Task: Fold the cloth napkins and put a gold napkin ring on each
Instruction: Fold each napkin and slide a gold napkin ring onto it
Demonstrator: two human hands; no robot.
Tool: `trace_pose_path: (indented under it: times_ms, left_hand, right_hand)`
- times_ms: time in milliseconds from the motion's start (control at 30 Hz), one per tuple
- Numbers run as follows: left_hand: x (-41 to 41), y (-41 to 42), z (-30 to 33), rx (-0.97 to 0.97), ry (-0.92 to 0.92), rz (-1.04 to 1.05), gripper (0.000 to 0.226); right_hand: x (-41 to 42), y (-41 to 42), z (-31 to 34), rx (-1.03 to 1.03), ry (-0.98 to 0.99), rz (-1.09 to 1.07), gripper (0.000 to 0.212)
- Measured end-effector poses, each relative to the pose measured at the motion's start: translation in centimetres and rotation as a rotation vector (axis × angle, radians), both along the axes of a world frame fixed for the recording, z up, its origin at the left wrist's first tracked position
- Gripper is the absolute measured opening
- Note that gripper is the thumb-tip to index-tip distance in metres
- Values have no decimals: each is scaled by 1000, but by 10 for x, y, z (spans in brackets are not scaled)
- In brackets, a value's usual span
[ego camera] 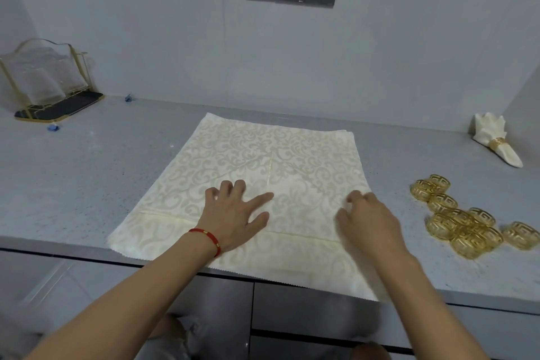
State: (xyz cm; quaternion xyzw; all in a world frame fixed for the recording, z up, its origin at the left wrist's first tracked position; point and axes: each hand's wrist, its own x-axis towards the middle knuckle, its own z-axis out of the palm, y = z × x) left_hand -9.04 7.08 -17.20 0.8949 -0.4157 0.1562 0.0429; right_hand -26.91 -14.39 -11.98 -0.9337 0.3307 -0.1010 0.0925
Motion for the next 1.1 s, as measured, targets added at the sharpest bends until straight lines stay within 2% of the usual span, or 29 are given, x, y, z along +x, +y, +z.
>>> trace_pose_path:
  times_ms: [67, 133, 233, 367, 467, 533, 633, 700, 767, 933, 1033, 1100]
  left_hand:
    - [0, 0, 1, -11, 15, -4, 55]
    - [0, 1, 1, -25, 23, -8, 55]
    - [-2, 0, 0, -42, 16, -13, 53]
    - [-6, -1, 4, -88, 21, -43, 46]
    - [-8, 1, 5, -89, 34, -102, 33]
    - [-8, 2, 7, -99, 91, -119, 29]
    - [-9, 4, 5, -133, 141, -129, 22]
    - [-10, 4, 6, -144, 142, -138, 18]
    - [-10, 5, 7, -147, 152, -142, 18]
    - [-8, 5, 7, -125, 201, -135, 29]
    - [-6, 5, 7, -96, 213, -126, 39]
    - [-5, 5, 6, -98, 185, -130, 37]
  right_hand:
    - [-15, -16, 9, 25, 239, -50, 34]
    - [-24, -27, 18, 164, 215, -4, 28]
    - [-30, -37, 31, 592, -119, 80, 8]
    - [-14, -35, 51, 1131, -594, 144, 12]
    - [20, -33, 62, 1322, -712, 254, 28]
    - [44, -30, 65, 1236, -680, 324, 28]
    - [87, -23, 65, 854, -562, 366, 14]
    - [119, -21, 58, 606, -487, 334, 24]
    - [148, -23, 45, 465, -424, 286, 32]
    - [189, -28, 5, 403, -297, 228, 43]
    - [199, -28, -16, 368, -248, 161, 29]
    - [202, -26, -23, 319, -237, 127, 23]
